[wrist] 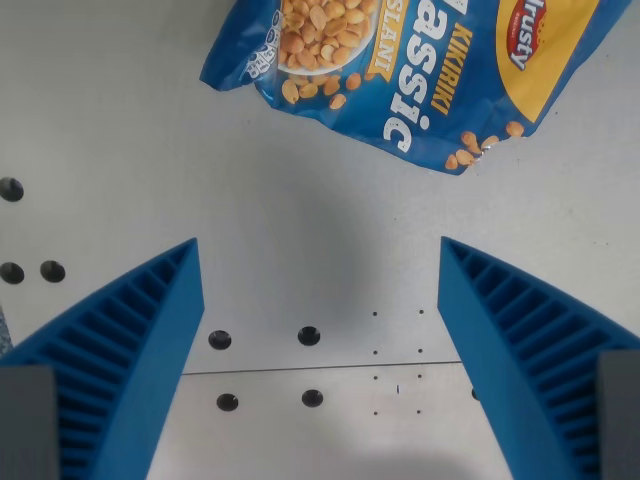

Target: Move above the blue bag

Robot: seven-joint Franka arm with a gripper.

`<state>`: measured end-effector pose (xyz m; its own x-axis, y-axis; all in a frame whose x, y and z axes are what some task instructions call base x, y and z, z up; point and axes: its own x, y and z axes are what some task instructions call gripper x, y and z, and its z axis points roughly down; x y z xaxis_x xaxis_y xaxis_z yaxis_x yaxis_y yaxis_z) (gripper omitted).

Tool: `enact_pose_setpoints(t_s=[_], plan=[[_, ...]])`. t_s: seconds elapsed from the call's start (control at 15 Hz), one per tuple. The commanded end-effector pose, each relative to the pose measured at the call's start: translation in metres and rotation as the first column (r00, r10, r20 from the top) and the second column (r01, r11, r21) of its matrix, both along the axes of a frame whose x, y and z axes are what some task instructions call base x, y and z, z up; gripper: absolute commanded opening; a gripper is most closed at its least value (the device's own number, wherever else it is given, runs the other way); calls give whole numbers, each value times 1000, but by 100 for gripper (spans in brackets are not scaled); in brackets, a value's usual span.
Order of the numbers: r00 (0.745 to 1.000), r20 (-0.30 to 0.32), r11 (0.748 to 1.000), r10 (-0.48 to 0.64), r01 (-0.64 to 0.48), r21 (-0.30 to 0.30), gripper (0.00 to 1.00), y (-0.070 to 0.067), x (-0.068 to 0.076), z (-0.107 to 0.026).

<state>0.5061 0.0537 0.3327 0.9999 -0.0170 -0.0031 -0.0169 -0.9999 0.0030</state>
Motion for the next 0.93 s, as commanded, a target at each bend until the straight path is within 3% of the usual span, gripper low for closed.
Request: enact_pose_setpoints(t_s=[0.07,0.93], plan=[[1000,15,1000,5,-5,0,100,-4,4,-3],[999,16,1000,28,-28,-10,100,-25,28,-38]])
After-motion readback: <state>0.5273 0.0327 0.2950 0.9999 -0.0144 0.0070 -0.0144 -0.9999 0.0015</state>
